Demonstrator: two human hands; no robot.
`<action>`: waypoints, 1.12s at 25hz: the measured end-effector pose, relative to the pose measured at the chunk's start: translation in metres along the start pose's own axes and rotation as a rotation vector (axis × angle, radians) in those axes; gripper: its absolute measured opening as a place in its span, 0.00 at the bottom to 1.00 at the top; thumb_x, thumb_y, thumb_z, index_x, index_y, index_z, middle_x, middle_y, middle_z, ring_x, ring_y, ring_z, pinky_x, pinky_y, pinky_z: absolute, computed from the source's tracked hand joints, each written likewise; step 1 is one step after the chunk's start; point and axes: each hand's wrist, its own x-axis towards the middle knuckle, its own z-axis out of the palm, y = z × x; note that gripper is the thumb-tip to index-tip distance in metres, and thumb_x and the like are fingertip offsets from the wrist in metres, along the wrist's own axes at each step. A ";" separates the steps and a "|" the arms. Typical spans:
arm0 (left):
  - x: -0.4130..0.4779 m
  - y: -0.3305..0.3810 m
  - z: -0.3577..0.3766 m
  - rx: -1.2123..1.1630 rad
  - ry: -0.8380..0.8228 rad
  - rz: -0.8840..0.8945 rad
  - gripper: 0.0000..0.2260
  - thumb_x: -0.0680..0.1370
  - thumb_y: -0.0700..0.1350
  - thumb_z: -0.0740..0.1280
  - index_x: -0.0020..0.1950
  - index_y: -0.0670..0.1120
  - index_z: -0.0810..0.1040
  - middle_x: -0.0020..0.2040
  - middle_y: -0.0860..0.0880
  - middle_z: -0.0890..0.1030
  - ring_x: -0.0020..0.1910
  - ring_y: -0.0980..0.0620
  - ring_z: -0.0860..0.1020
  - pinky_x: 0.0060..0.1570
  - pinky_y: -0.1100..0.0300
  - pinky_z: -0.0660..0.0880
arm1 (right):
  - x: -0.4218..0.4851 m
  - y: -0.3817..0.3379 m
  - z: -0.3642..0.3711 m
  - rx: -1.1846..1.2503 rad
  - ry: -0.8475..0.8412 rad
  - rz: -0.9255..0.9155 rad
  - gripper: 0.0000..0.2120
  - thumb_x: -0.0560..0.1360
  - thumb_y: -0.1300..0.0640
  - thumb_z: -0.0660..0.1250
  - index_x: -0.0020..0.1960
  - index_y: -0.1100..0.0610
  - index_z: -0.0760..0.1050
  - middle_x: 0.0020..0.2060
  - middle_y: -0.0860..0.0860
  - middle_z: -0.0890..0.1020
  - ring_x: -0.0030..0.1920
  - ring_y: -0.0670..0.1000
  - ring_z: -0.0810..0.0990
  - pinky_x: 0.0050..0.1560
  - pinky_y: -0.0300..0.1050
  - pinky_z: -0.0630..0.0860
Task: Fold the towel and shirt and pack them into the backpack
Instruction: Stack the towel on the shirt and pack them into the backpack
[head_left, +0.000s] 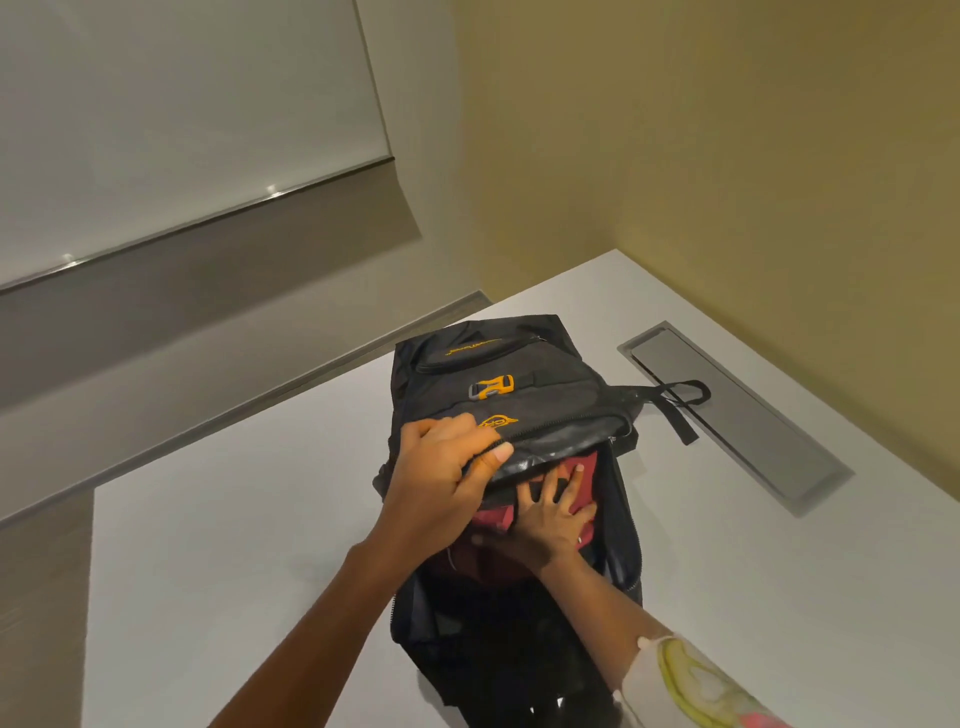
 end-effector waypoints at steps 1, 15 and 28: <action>-0.008 0.001 0.004 0.025 -0.002 -0.018 0.11 0.80 0.53 0.59 0.42 0.53 0.76 0.35 0.62 0.66 0.40 0.60 0.70 0.54 0.53 0.67 | -0.011 0.004 -0.003 0.010 -0.021 0.011 0.55 0.63 0.19 0.56 0.79 0.46 0.40 0.76 0.61 0.34 0.73 0.70 0.29 0.70 0.72 0.45; -0.137 0.018 0.063 0.211 -0.030 -0.049 0.16 0.77 0.52 0.60 0.63 0.61 0.75 0.61 0.59 0.72 0.62 0.57 0.69 0.68 0.48 0.66 | -0.149 0.018 -0.146 0.070 0.365 -0.228 0.14 0.77 0.42 0.64 0.54 0.50 0.77 0.51 0.53 0.81 0.56 0.59 0.78 0.51 0.50 0.75; -0.097 -0.145 0.022 0.155 -0.177 -0.743 0.16 0.81 0.46 0.63 0.69 0.54 0.73 0.69 0.53 0.74 0.66 0.49 0.72 0.66 0.54 0.65 | -0.078 -0.043 -0.109 -0.206 -0.037 -0.322 0.32 0.75 0.39 0.66 0.75 0.43 0.62 0.74 0.56 0.66 0.72 0.60 0.65 0.69 0.56 0.66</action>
